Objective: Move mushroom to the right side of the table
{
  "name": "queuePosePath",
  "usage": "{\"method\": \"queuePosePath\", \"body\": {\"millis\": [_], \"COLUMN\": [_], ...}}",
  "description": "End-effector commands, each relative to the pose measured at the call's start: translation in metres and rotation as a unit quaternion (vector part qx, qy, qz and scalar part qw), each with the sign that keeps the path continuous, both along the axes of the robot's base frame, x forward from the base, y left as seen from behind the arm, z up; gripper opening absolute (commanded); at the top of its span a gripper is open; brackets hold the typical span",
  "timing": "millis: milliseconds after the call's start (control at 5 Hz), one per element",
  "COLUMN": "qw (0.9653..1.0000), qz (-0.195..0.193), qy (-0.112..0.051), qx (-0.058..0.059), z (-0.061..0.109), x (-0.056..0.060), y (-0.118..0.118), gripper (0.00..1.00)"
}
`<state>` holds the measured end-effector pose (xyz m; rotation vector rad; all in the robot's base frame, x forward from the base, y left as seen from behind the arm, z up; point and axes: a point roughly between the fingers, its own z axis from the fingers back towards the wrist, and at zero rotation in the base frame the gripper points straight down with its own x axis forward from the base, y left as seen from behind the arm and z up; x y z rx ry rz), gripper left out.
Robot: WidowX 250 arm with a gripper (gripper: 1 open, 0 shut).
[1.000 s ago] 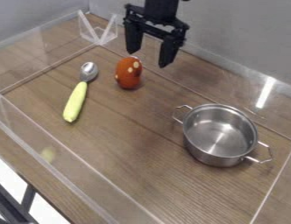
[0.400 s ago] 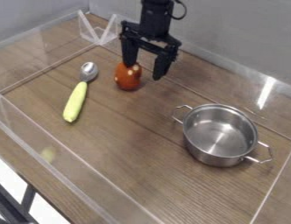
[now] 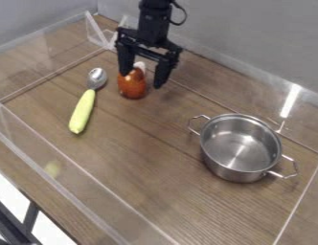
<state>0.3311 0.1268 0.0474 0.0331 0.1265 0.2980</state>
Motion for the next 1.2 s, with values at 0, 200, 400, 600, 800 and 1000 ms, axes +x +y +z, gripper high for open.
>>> {"method": "queuePosePath", "body": {"millis": [0, 200, 400, 600, 800, 1000], "qw": [0.9993, 0.9998, 0.9999, 0.9999, 0.9999, 0.9997], "qz": [0.033, 0.014, -0.006, 0.000, 0.005, 0.010], "qy": [-0.013, -0.010, -0.011, -0.011, -0.012, -0.015], "qx": [0.008, 0.004, -0.001, -0.005, -0.011, -0.016], "z": [0.006, 0.004, 0.007, 0.017, 0.032, 0.048], "x": [0.003, 0.009, 0.015, 0.009, 0.002, -0.005], "y": [0.015, 0.012, 0.007, 0.003, -0.001, -0.004], "gripper": [1.00, 1.00, 1.00, 1.00, 1.00, 1.00]}}
